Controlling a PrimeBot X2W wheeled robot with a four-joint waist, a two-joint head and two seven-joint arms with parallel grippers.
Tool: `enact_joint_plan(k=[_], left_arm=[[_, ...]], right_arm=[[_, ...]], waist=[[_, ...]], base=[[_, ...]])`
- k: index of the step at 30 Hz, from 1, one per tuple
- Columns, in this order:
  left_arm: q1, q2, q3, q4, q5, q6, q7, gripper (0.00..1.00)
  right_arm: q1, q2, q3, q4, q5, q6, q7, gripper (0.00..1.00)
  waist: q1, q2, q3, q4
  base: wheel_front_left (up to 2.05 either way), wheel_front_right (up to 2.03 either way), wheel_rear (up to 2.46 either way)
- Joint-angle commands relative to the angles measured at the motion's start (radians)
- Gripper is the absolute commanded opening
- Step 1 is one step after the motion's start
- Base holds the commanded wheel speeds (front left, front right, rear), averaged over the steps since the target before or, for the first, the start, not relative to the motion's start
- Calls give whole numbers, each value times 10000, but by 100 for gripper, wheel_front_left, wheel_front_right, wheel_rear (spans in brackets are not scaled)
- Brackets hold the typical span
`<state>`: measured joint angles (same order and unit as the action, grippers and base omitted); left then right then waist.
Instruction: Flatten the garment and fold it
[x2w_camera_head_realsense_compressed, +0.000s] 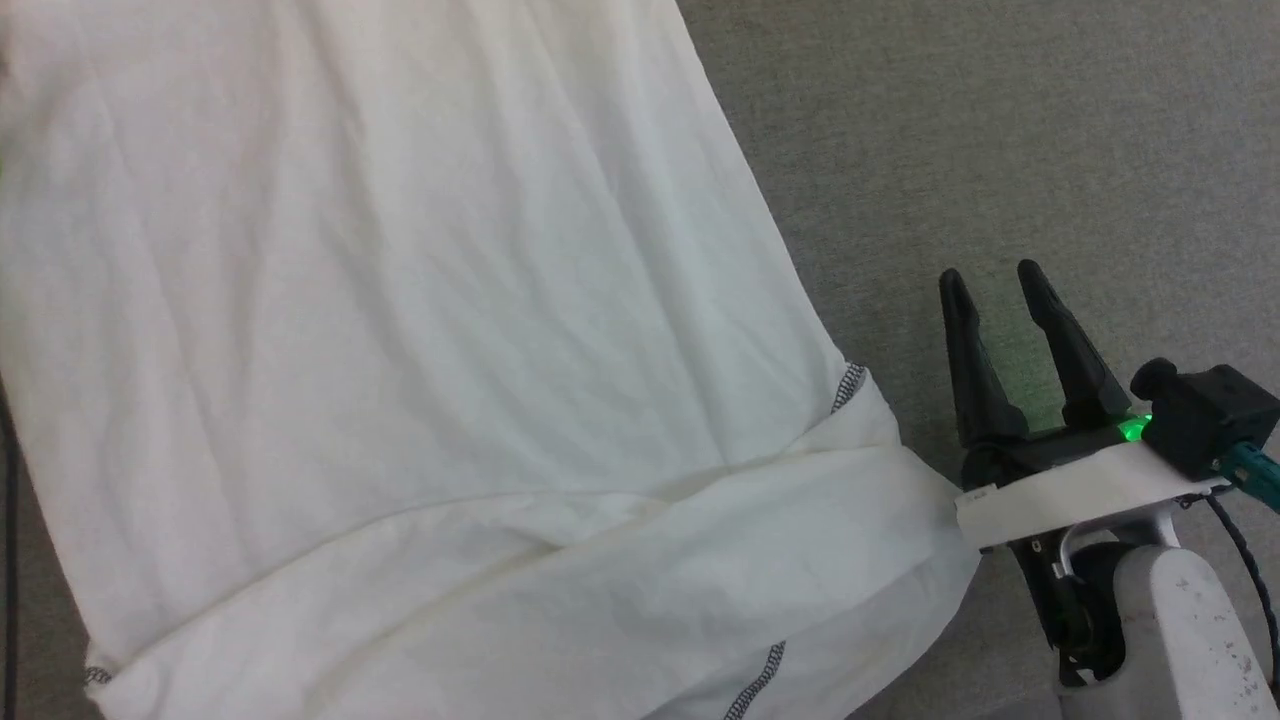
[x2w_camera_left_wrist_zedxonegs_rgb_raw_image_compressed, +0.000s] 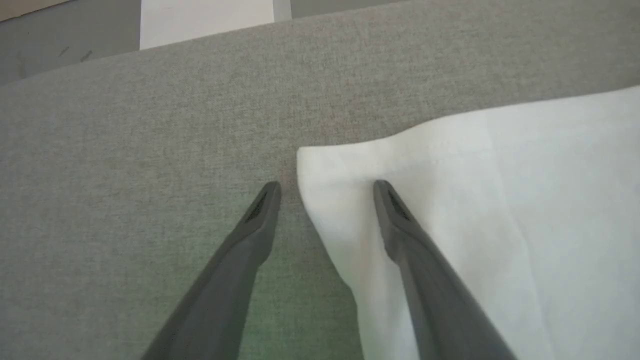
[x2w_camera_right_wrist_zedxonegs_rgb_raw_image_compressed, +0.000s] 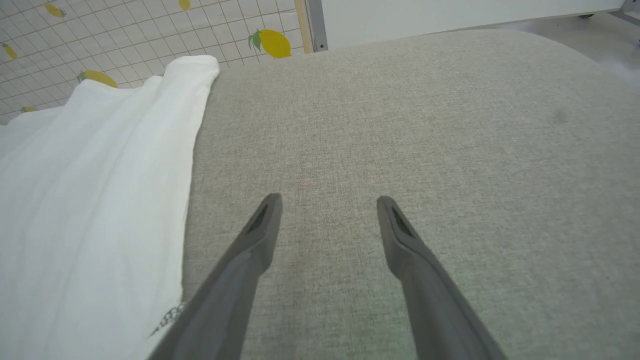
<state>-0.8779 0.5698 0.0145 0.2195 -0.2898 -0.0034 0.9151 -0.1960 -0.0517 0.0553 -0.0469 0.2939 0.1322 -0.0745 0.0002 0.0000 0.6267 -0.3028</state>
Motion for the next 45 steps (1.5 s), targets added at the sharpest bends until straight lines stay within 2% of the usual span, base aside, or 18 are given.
enact_joint_plan(k=[1,3,4,5,6,11,15,19,26,31,37,43,45], left_arm=[[-56,199,26,-86,85,140,211,100],[3,246,66,-219,77,277,534,100],[52,258,53,-293,56,311,730,83],[79,267,39,-378,53,330,825,46],[102,290,10,-499,86,350,861,0],[137,330,-148,-880,200,214,294,0],[71,107,-411,-875,232,37,-488,0],[-36,-194,-733,-796,296,-128,-1370,0],[-553,-1115,-1423,-601,210,-408,-2709,0],[-983,-1741,-1927,-380,237,-523,-3446,0],[-1276,-2261,-2262,-117,198,-594,-4246,0],[-1467,-2519,-2505,337,174,-674,-4753,0],[-1522,-2566,-2578,510,164,-708,-4880,0]], right_arm=[[-209,14,23,27,62,-15,-89,100],[-256,14,54,60,44,-15,-68,100],[-288,14,88,79,16,-15,-35,100],[-329,14,128,89,-26,-15,0,100],[-412,14,181,99,-83,-15,46,100],[-1234,14,514,20,-571,-15,325,100],[-2588,14,767,148,-1051,-15,678,100],[-4361,14,929,865,-1115,-15,1153,100],[-7564,14,820,3666,-901,-15,2339,100],[-9382,14,427,5920,-1147,-15,3465,100],[-10710,1,-399,7853,-2066,-15,5031,100],[-11335,-26,-1235,8812,-3332,-15,6650,100],[-11437,-21,-1332,8958,-3660,-15,7146,47]], waist=[[-2,0,284,-257],[-2,0,317,-249],[-2,0,324,-235],[-2,0,328,-222],[-2,0,330,-202],[-2,0,276,-74],[-2,0,136,264],[-2,0,17,788],[-2,0,142,1984],[-2,0,442,2780],[-2,0,796,3460],[-2,0,948,3676],[-2,0,925,3684]], base=[[0,0,0],[0,0,0],[0,0,0],[0,0,0],[0,0,0],[0,0,0],[0,0,0],[0,0,0],[0,0,0],[0,0,0],[0,0,0],[0,0,0],[0,0,0]])
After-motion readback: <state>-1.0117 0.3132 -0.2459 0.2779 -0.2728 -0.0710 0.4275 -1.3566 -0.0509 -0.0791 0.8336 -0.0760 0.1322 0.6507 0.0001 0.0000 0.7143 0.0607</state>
